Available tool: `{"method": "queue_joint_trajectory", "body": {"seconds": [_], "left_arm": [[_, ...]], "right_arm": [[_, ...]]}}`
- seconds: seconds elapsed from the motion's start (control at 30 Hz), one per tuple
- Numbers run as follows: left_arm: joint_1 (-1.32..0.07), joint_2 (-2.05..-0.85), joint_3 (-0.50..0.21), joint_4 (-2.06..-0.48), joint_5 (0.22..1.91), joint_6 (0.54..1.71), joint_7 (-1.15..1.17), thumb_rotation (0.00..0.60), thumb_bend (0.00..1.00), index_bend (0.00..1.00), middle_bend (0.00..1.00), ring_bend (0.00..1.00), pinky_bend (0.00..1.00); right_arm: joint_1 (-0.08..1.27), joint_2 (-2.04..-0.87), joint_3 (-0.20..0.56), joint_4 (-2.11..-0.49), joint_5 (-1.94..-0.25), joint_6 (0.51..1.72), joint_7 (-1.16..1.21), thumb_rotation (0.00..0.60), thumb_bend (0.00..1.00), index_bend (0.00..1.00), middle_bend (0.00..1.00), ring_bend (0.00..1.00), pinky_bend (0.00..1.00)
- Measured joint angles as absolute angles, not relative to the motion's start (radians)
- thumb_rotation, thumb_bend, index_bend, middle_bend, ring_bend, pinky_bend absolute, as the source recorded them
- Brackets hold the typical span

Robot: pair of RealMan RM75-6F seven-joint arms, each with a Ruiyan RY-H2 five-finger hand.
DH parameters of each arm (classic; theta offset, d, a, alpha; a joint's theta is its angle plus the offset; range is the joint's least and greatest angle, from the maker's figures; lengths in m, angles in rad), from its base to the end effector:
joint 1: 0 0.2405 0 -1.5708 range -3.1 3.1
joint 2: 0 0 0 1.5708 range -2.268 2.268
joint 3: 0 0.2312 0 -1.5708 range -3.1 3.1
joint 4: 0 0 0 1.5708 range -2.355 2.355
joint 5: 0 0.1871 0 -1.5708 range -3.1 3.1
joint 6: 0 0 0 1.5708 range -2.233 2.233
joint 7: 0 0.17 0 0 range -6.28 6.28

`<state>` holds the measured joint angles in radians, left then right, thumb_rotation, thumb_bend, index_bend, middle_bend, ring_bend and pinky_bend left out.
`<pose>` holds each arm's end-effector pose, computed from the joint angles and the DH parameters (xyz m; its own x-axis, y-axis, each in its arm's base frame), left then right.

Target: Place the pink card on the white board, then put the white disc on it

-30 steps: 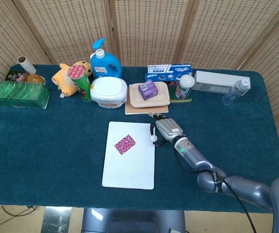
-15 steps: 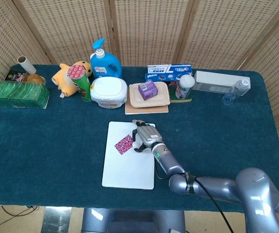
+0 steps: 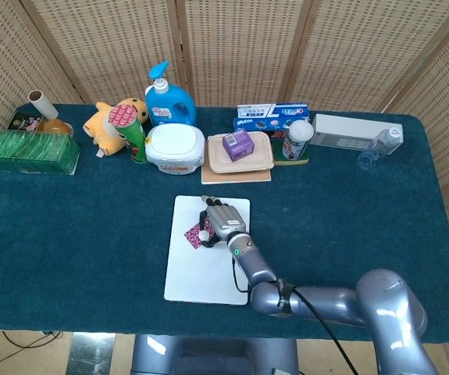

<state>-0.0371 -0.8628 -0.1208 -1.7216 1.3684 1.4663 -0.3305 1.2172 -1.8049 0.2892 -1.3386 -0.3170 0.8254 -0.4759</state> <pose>-0.2916 0.2004 0.2513 0.2062 -0.0825 0.9750 0.9722 0.1306 -0.1945 -0.0141 -0.3659 -0.0942 0.2027 -0.5710 0.7956 -0.9750 -0.1934 0.1096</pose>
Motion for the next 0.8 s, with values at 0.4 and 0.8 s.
{"method": "queue_joint_trajectory", "body": {"seconds": [0.4, 0.8], "left_arm": [[-0.033, -0.860, -0.121, -1.707, 1.366, 1.469, -0.362, 0.600, 0.10, 0.00, 0.00, 0.00, 0.00], [-0.032, -0.859, -0.121, -1.699, 1.365, 1.467, -0.375, 0.600, 0.10, 0.00, 0.00, 0.00, 0.00]], "right_arm": [[1.236, -1.877, 0.324, -1.275, -0.318, 0.848, -0.484, 0.600, 0.35, 0.53, 0.05, 0.01, 0.16], [1.215, -1.933, 0.344, -1.222, -0.423, 0.874, -0.444, 0.600, 0.35, 0.53, 0.04, 0.00, 0.11]]}}
